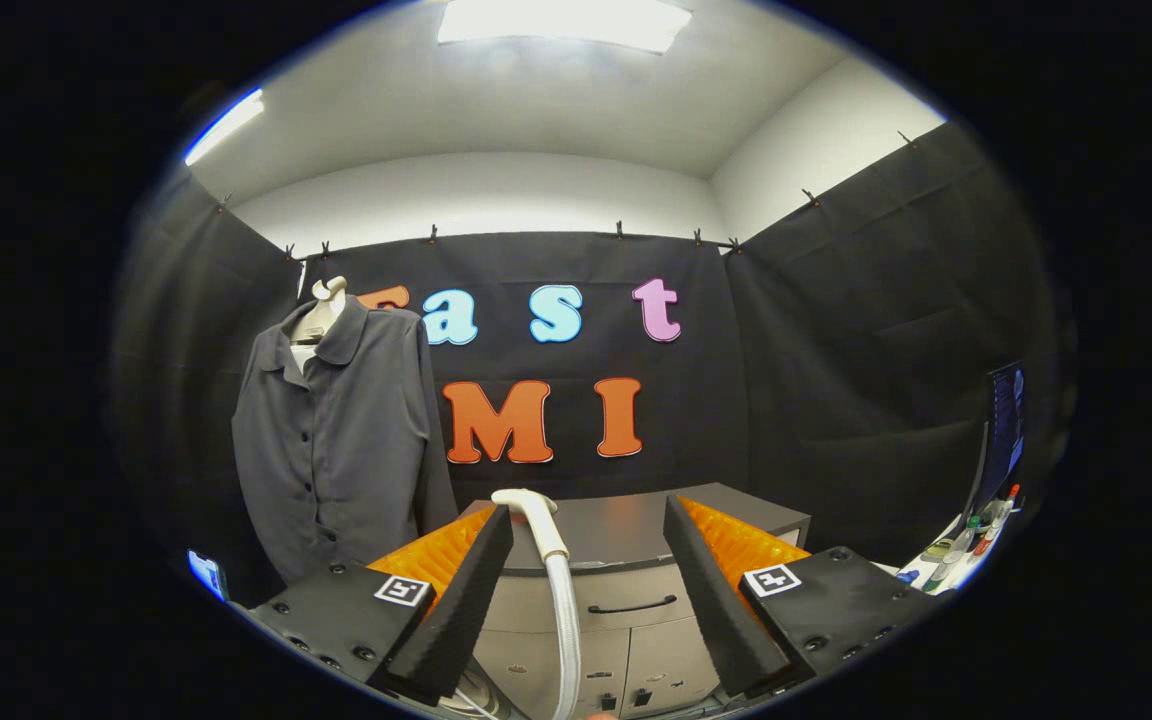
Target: Iron the clothes twice with a garment steamer, once on the left side and once on the right side.
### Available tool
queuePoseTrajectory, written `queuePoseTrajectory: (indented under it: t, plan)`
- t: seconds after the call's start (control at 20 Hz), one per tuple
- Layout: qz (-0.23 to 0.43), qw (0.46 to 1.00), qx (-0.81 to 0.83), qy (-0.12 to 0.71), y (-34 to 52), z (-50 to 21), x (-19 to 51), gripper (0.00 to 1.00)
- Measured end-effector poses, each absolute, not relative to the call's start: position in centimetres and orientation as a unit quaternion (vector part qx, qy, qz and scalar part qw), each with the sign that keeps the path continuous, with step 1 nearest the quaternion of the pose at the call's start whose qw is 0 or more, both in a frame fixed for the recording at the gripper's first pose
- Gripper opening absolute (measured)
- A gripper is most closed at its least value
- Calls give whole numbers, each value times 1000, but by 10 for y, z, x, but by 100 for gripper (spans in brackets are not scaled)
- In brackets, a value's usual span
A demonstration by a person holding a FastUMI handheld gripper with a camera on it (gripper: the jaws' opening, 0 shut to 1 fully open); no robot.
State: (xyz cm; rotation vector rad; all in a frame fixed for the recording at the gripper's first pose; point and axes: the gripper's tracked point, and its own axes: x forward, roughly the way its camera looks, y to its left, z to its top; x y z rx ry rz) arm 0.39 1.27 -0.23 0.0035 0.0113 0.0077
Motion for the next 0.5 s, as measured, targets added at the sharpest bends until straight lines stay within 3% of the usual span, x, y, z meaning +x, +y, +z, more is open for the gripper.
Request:
queuePoseTrajectory:
  t: [0.5]
  plan:
    - [23,1000,-2,-3,27,11,27,98]
